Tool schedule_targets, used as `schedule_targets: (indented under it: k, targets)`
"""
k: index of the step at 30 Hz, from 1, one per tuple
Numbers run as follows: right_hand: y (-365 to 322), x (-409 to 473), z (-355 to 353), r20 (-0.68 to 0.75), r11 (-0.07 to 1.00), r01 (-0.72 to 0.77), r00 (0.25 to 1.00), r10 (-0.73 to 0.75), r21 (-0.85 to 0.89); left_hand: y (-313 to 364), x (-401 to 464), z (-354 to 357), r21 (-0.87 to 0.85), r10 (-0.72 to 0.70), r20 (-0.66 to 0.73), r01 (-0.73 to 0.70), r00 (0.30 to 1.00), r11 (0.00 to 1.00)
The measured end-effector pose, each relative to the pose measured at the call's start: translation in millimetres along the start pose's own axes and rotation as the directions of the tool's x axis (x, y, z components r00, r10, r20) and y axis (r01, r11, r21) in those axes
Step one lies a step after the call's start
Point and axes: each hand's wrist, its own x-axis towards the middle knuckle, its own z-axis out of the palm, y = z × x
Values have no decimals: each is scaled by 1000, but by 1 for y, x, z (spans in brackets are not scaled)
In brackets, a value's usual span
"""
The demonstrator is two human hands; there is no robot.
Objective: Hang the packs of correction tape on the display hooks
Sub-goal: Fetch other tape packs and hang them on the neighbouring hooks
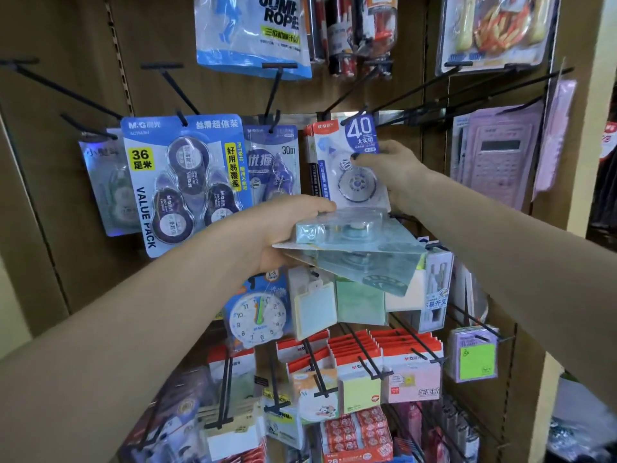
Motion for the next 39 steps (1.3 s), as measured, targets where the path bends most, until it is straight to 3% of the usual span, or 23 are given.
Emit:
schedule_targets:
  k: [6,11,13,20,23,26,30,34,39]
  targets:
    - [17,9,9,27,992,83,996,-81,-92,-3,2,0,21,-29,-18,29,999,999]
    - [16,-2,1,115,970,86,992,-61,-228,-13,-5,-2,110,176,-26,-172,984,979]
    - [7,-20,-6,86,968,41,996,-20,-247,-14,-6,-2,157,287,-64,-274,956,949]
    - [9,-70,-50,42,995,-1,999,5,-95,-10,-8,9,226,497,-192,-455,846,861]
    - [14,-92,-62,168,992,-115,980,105,51,-8,-10,21,229,561,-228,-516,796,825]
    - [18,-111,-71,274,975,-116,960,60,191,-9,-13,35,235,625,-231,-580,746,780]
    - [22,-129,-81,308,953,-121,951,32,276,-9,-15,50,157,613,-252,-593,749,790]
    - [25,-141,-81,291,975,-33,956,-34,221,-9,-12,63,149,647,-274,-633,711,759]
    - [31,-141,-96,280,947,-24,957,-70,321,-12,-3,74,63,598,-232,-602,767,796]
